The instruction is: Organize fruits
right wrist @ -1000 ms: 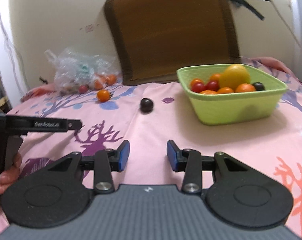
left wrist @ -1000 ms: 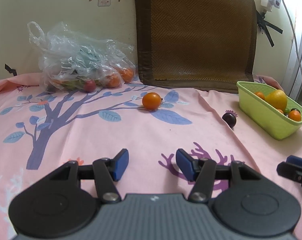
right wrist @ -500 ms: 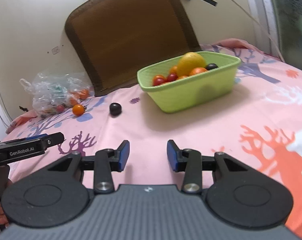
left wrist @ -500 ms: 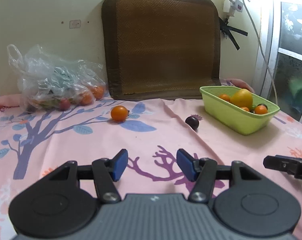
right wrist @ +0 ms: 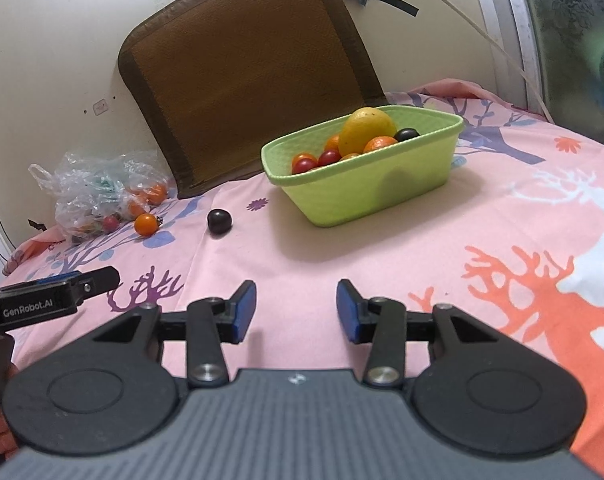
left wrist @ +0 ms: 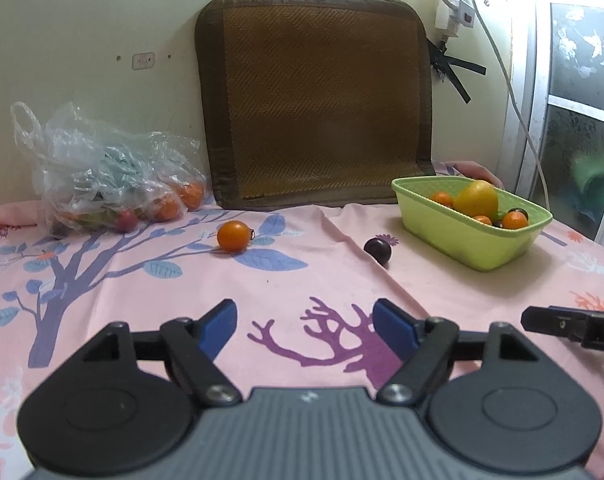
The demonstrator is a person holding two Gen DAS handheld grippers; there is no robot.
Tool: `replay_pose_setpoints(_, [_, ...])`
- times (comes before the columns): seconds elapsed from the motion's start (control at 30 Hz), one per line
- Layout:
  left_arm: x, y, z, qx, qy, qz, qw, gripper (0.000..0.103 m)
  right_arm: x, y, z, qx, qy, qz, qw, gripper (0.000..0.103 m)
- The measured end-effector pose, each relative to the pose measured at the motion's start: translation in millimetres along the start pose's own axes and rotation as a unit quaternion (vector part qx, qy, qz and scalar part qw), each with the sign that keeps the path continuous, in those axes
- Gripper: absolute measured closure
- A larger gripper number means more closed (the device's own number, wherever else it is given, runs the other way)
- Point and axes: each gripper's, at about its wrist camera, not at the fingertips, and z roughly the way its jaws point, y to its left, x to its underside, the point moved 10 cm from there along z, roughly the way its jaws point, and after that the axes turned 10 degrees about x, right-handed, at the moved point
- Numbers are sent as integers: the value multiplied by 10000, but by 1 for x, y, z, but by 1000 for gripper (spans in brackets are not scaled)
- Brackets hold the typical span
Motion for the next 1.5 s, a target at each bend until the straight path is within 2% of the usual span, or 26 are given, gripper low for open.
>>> replay_pose_setpoints(0.83, [0,-2,1,-78,34,237,9997,19,-4,-6,-7,-212,-147,359,9990,52])
replay_pose_setpoints(1.5, [0,-2,1,-95,29,229,9997,18,-4,-2,-9,-142,-208,250,9994,52])
